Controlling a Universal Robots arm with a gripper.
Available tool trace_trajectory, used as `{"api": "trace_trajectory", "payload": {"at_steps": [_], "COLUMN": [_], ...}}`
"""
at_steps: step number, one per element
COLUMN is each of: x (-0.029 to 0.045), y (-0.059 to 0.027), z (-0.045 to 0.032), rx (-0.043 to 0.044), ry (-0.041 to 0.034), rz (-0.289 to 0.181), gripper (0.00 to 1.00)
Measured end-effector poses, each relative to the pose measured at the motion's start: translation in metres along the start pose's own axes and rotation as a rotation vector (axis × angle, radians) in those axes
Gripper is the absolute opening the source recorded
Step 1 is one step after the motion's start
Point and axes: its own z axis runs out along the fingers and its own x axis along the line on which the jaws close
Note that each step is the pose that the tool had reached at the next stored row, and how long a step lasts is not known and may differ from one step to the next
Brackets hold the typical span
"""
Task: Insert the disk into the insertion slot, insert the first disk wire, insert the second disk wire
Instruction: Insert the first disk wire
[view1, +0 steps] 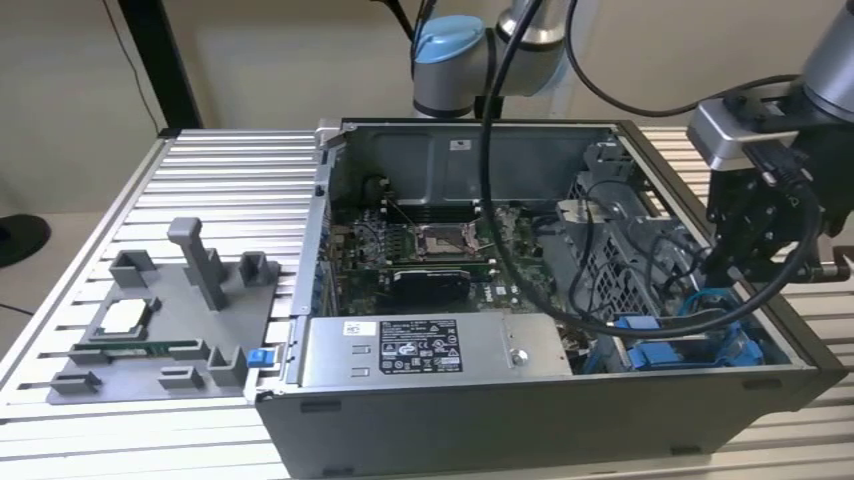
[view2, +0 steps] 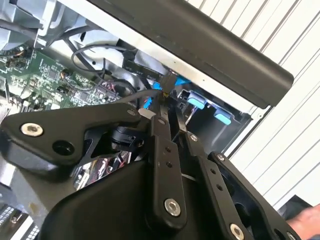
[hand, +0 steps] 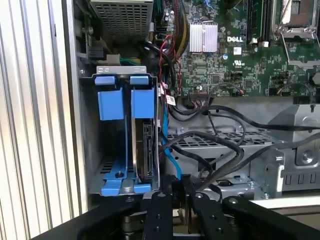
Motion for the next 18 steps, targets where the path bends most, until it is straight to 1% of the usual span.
{"api": "trace_trajectory", "payload": {"at_steps": [4, 5, 7, 12, 16, 17, 18], "x": [0.0004, 0.0010, 0.0014, 0.0028, 0.0044, 0.0046, 0.0046], "y": [0.0044, 0.0044, 0.0045, 0.0046, 0.0045, 0.0045, 0.0046], "z": [-0.0004, -0.0005, 0.0000, 0.0017, 0.0029, 0.0037, 0.0039], "rx": [0.0008, 0.0001, -0.0073, -0.0253, -0.0428, -0.0449, -0.0451], "ry": [-0.0002, 0.0000, 0.0019, 0.0108, 0.0181, 0.0186, 0.0187], "rz": [0.000, 0.001, 0.007, 0.019, 0.024, 0.025, 0.025], "gripper": [0.00, 0.00, 0.00, 0.00, 0.00, 0.00, 0.00]}}
